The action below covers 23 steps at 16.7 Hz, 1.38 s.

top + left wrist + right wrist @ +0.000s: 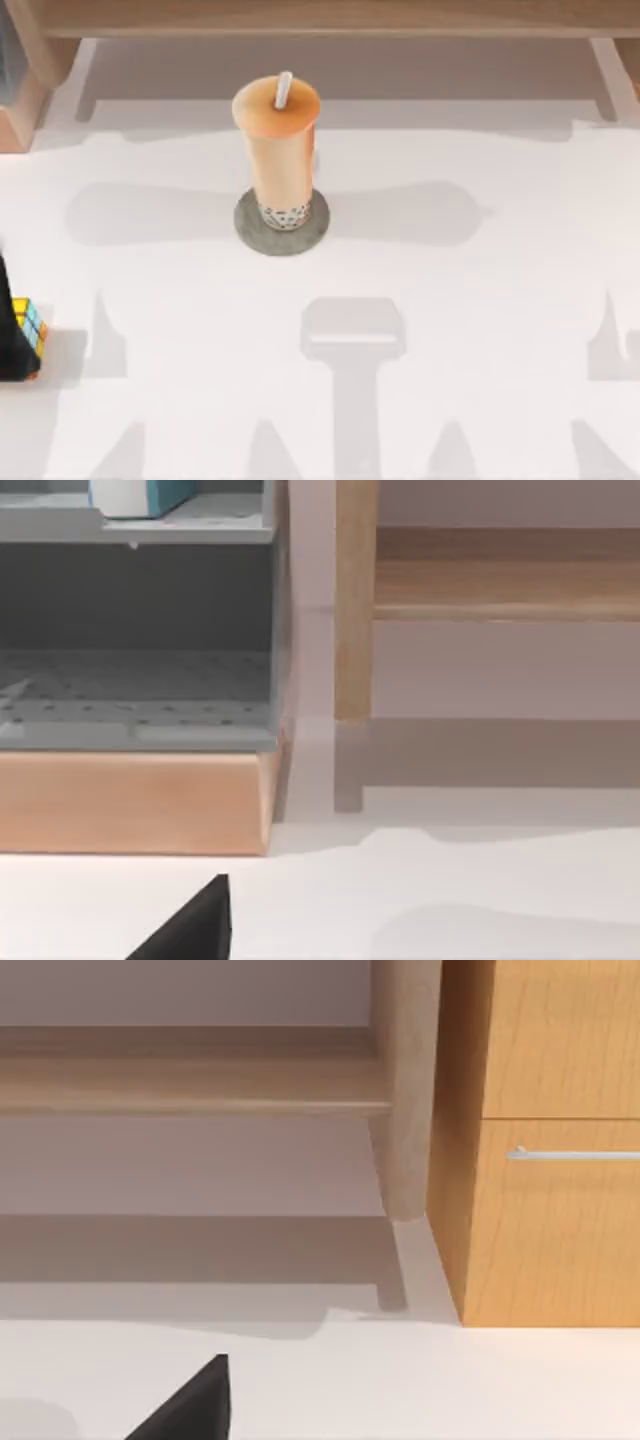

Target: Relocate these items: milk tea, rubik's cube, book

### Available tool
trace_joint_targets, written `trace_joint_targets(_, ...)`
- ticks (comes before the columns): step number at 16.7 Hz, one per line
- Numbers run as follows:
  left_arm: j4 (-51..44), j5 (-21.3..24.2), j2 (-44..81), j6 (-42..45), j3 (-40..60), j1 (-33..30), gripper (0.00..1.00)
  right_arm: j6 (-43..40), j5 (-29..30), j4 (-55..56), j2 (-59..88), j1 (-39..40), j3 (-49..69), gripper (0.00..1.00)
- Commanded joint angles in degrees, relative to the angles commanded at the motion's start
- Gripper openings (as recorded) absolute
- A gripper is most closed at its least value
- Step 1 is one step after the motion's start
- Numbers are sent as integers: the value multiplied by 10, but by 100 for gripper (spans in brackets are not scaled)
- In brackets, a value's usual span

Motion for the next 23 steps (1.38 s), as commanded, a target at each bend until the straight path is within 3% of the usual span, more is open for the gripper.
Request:
trace_joint_targets(6,-140,1,194,4,149,7,100,0,0,0,0,0,0,100)
trace_joint_targets(18,-529,0,801,15,566,30,100,0,0,0,0,0,0,100)
trace_joint_targets(23,-606,0,921,17,649,34,100,0,0,0,0,0,0,100)
